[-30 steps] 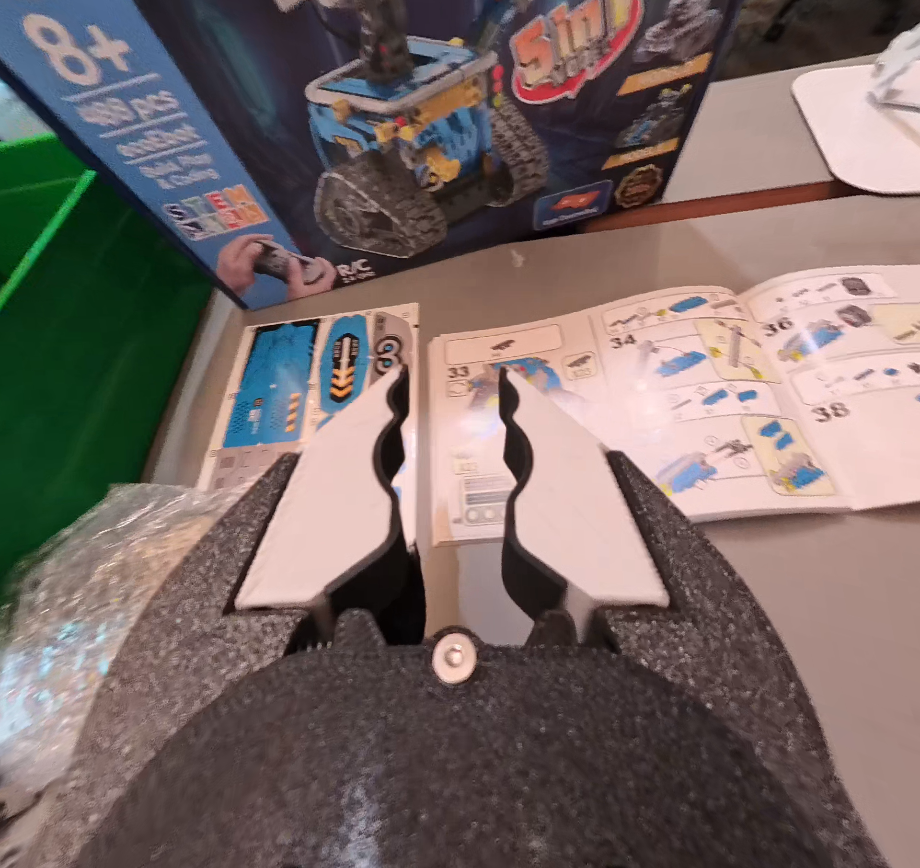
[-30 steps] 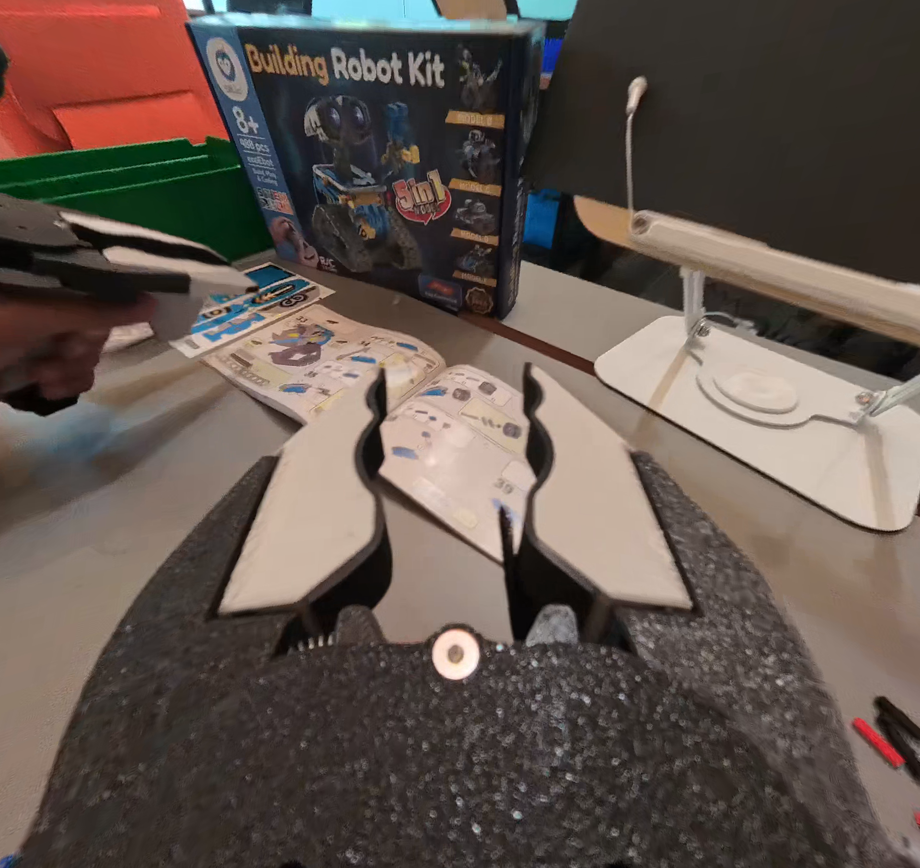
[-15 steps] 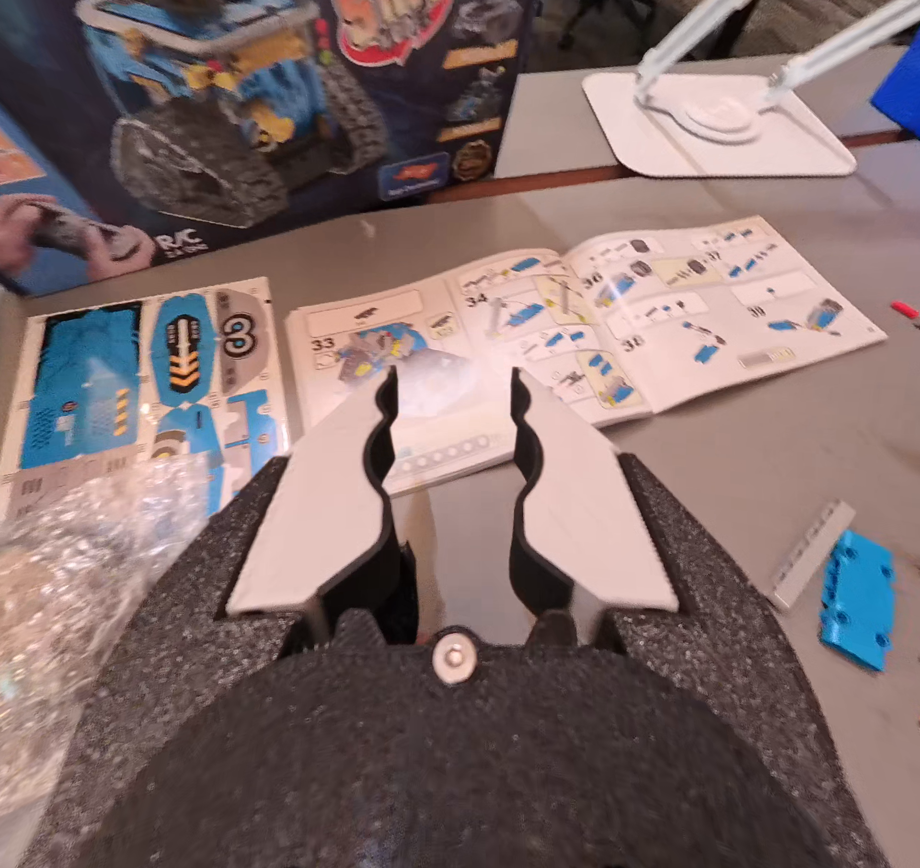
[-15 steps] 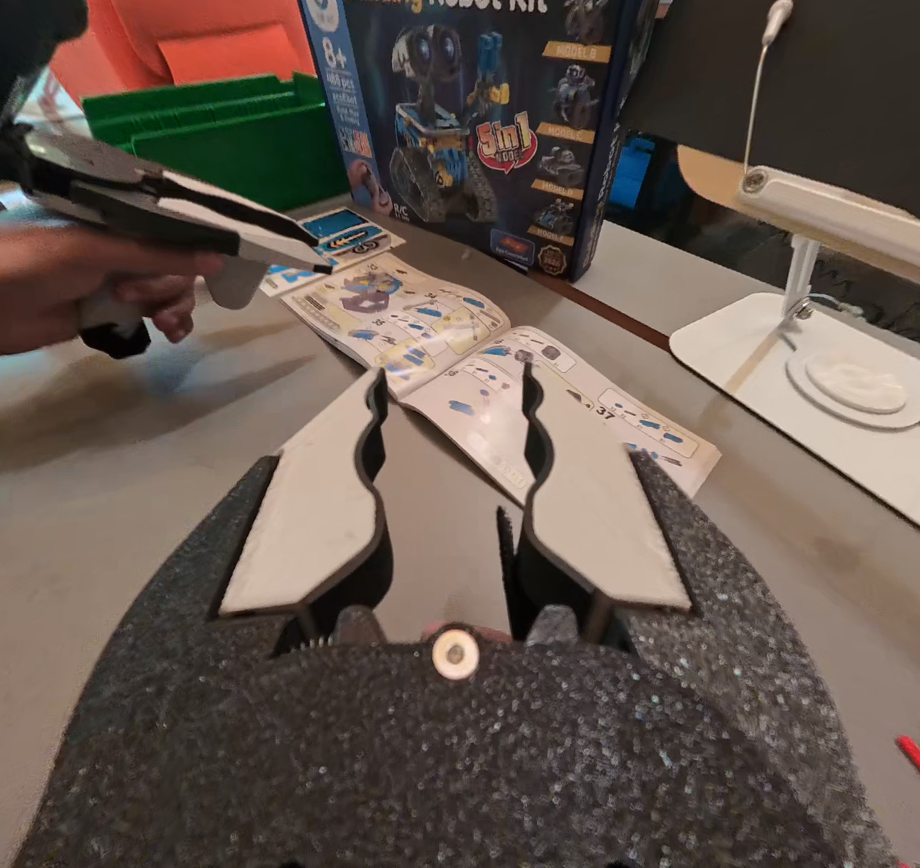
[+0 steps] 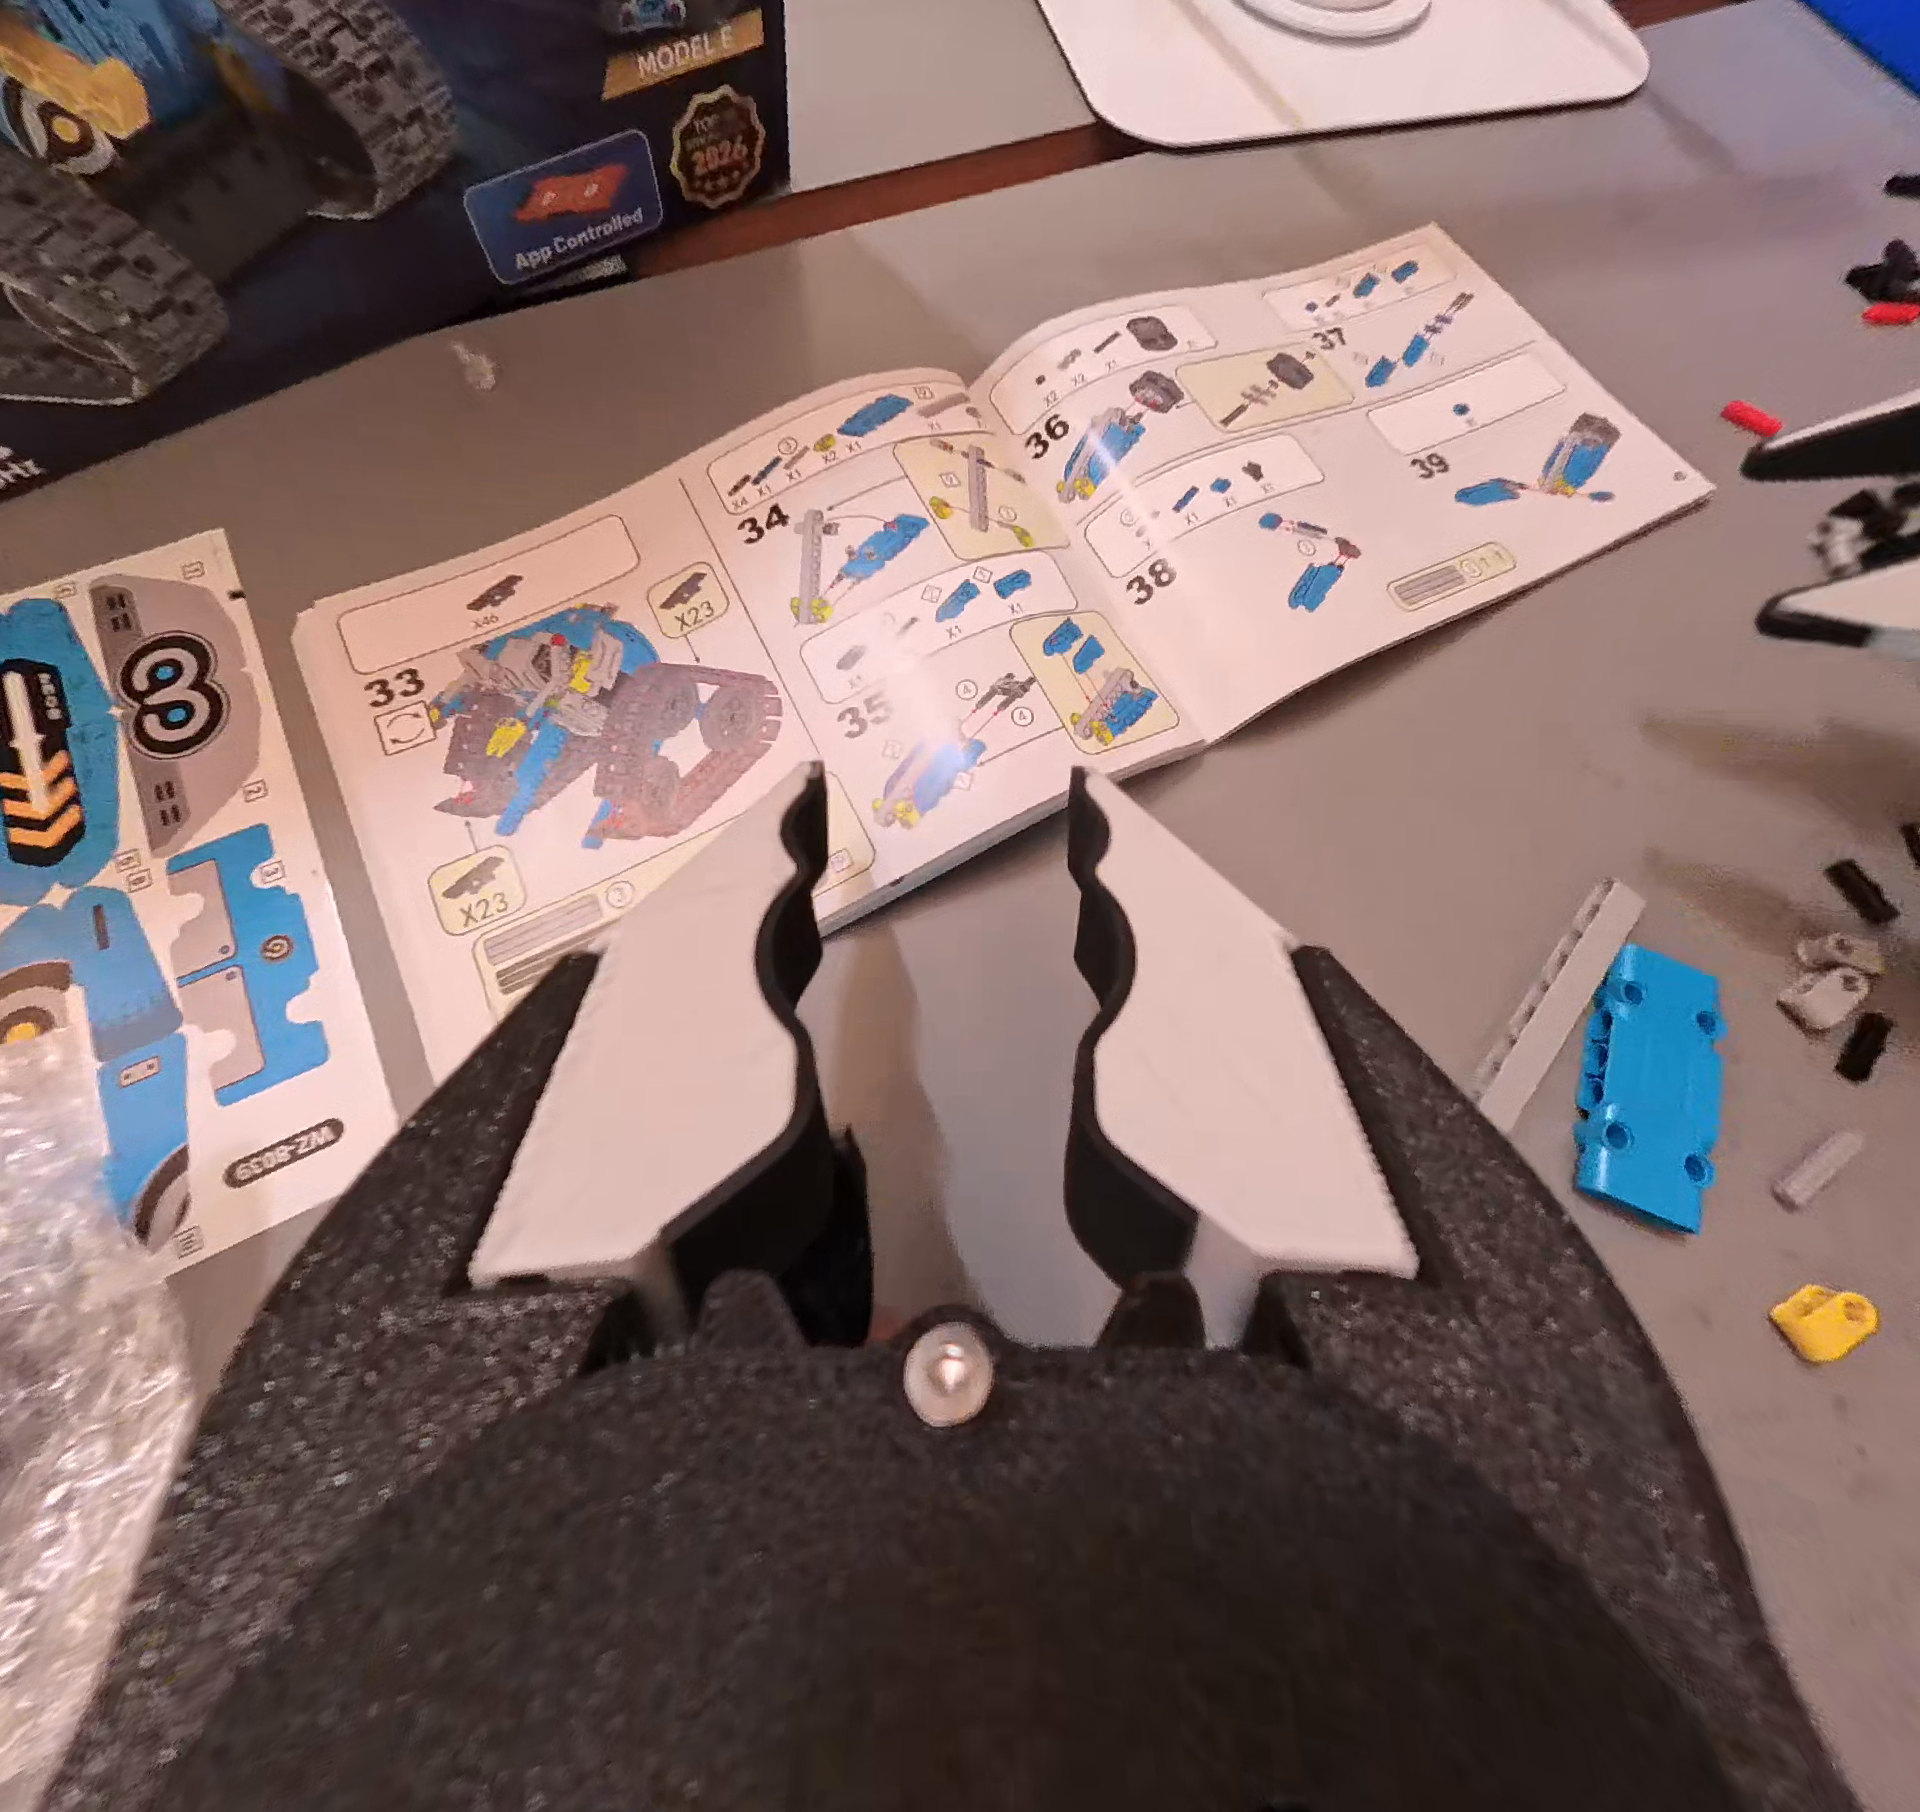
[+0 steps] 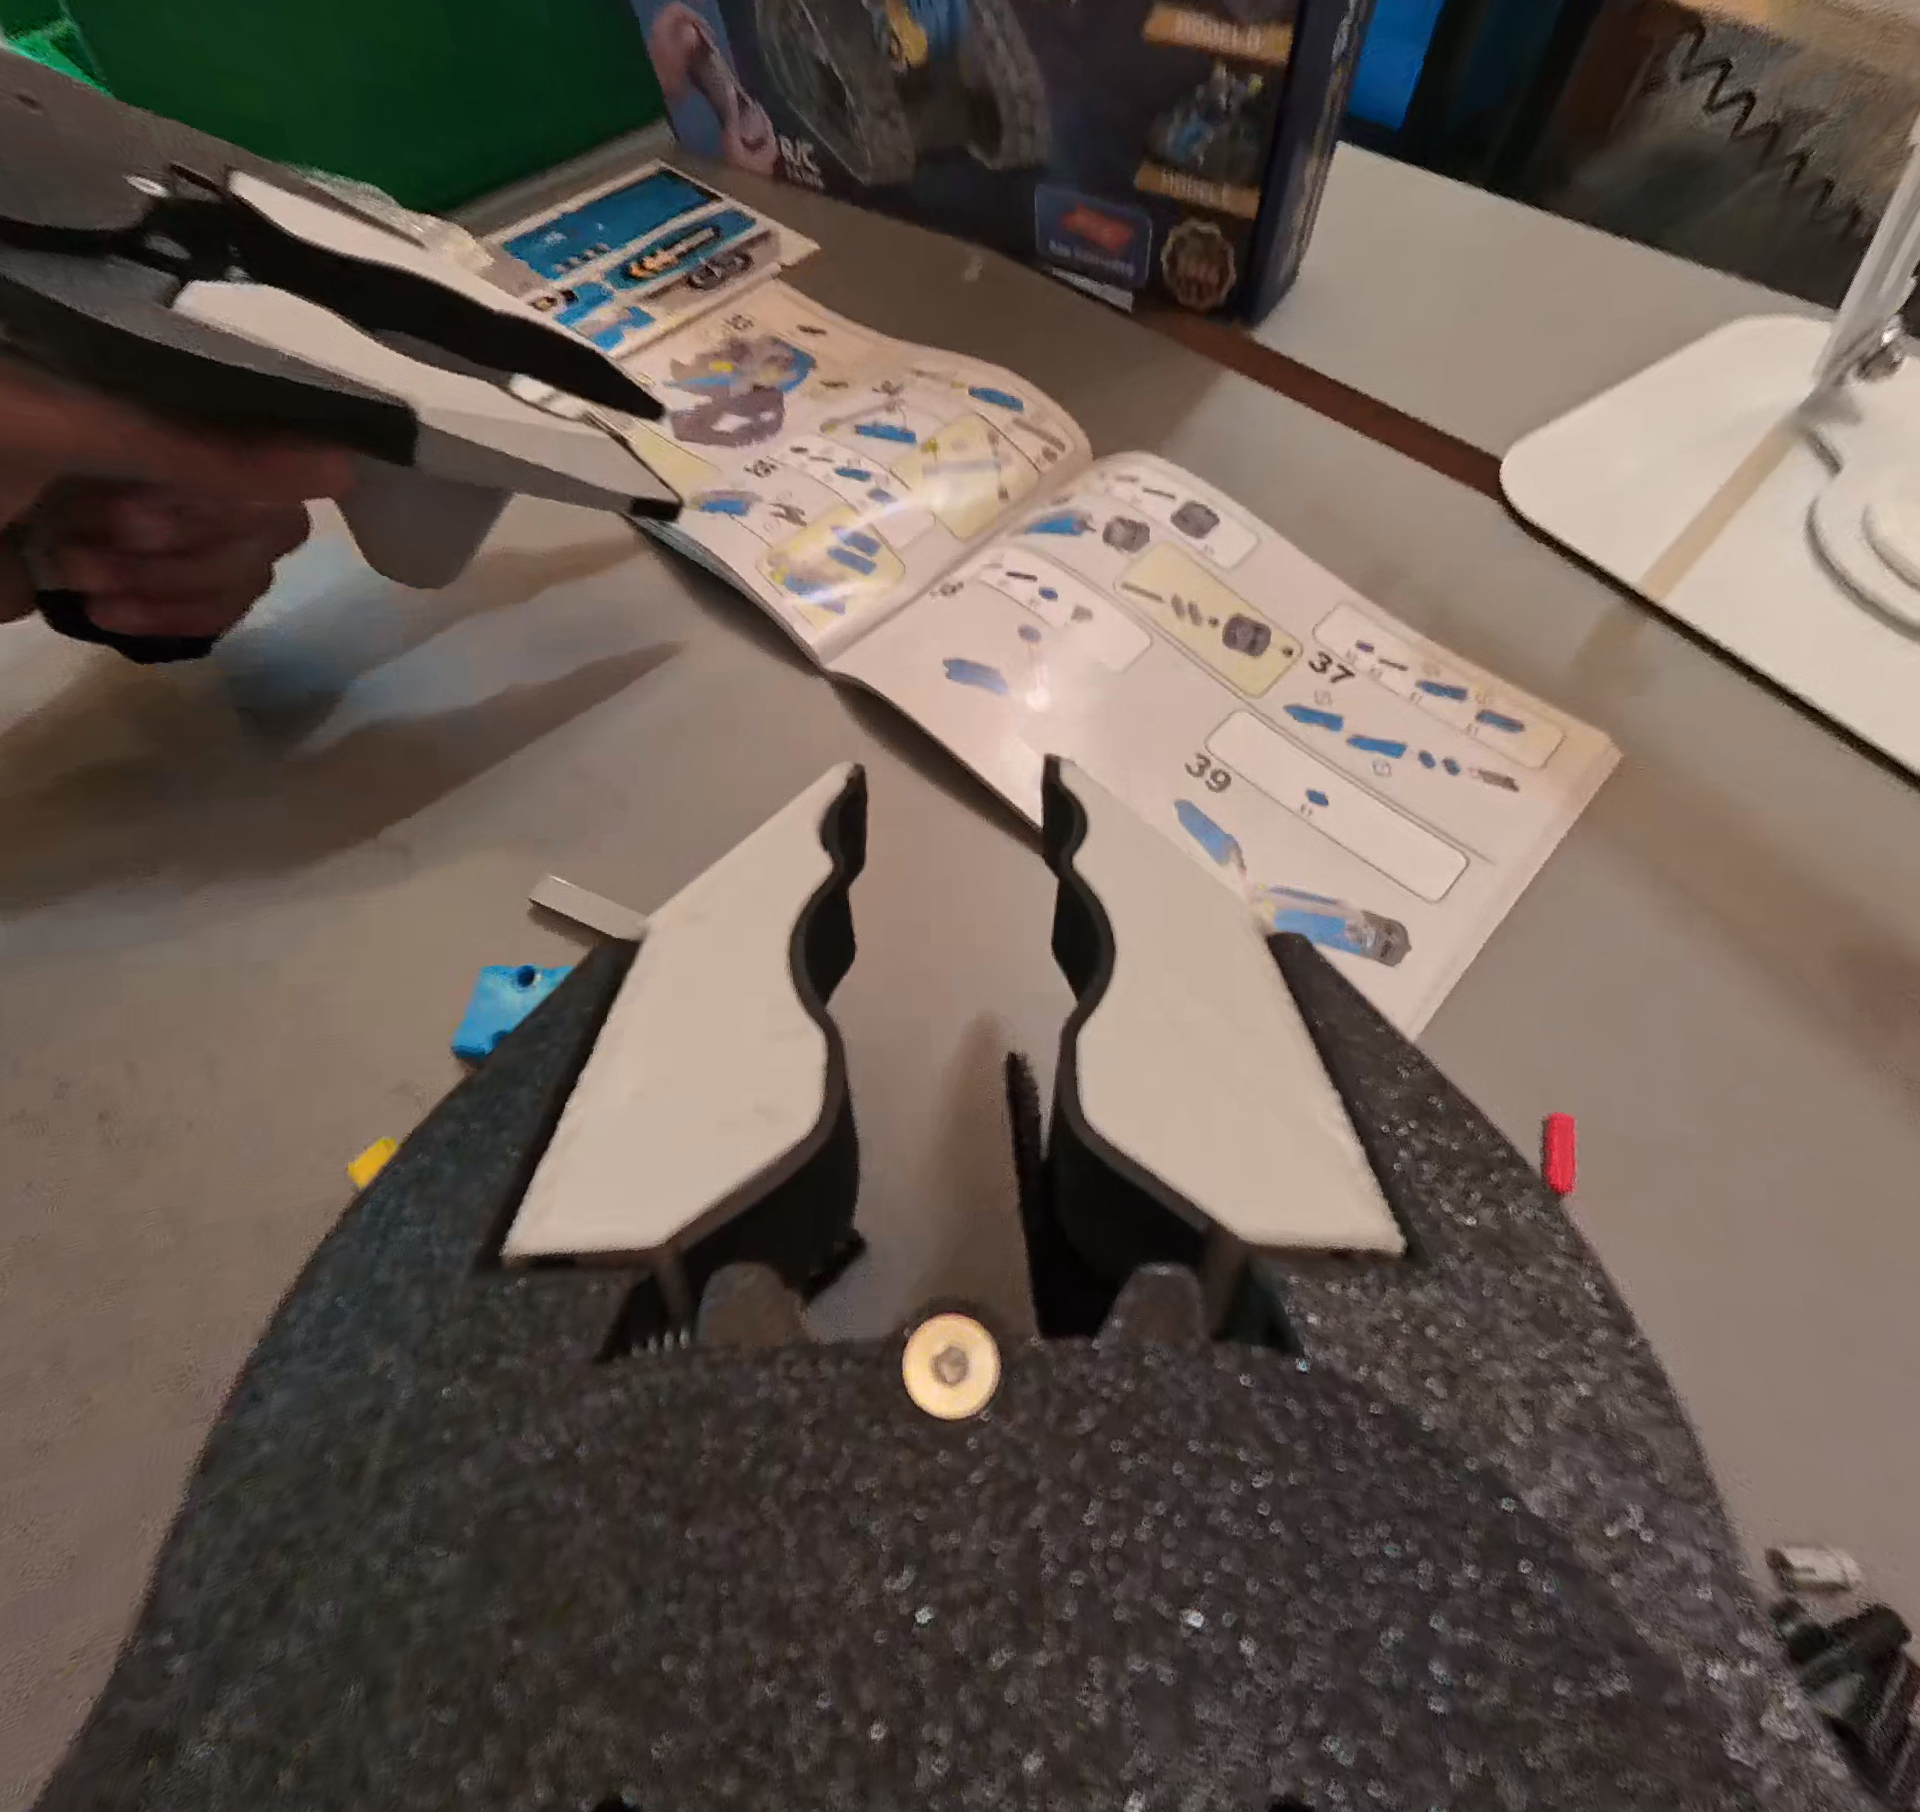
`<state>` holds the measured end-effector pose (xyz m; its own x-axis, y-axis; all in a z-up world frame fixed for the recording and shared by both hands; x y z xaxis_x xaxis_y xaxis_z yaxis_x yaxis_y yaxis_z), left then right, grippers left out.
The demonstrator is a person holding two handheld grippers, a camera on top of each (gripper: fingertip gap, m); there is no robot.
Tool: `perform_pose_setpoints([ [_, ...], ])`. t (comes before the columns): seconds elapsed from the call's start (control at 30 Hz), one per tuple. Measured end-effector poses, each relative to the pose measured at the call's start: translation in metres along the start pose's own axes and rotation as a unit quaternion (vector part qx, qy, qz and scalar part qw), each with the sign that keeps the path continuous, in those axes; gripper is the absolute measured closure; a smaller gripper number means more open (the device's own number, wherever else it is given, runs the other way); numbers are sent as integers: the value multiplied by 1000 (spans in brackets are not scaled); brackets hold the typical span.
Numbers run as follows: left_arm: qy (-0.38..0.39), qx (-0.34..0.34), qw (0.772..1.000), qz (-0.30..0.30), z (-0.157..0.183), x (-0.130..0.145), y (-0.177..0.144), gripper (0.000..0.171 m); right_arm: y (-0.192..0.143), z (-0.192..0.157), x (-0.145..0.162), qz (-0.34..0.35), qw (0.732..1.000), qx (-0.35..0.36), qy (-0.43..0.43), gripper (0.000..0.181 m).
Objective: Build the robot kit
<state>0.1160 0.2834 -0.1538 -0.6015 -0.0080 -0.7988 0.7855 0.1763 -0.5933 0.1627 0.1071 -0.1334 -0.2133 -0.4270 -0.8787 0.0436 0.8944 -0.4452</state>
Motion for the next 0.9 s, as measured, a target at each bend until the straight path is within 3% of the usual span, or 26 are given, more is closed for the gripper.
perform_pose_setpoints([
  [0.2,-17,1,1000,-12,-2,4,1,126,0,13,14,-26,999,27,37,151],
  [0.3,-42,19,999,-29,-2,8,2,126,2,10,18,-23,997,3,79,154],
  [0.6,-36,11,999,-5,-3,6,6,132,1,10,18,5,994,-31,109,154],
  [0.9,-53,9,999,-1,-7,4,6,136,6,8,22,-30,998,-12,61,155],
])
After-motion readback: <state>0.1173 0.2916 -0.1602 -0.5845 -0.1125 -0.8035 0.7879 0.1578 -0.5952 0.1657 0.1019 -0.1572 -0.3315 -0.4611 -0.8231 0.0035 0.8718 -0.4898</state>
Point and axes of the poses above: each gripper's, where its closed fingertips meet, y out along the fingers, x out of its underside, z = x × y across the jaws, the point moved 3 cm from there along -y, back along the fingers, and after that the axes turned 15 degrees about -x, right-handed, at the moved point
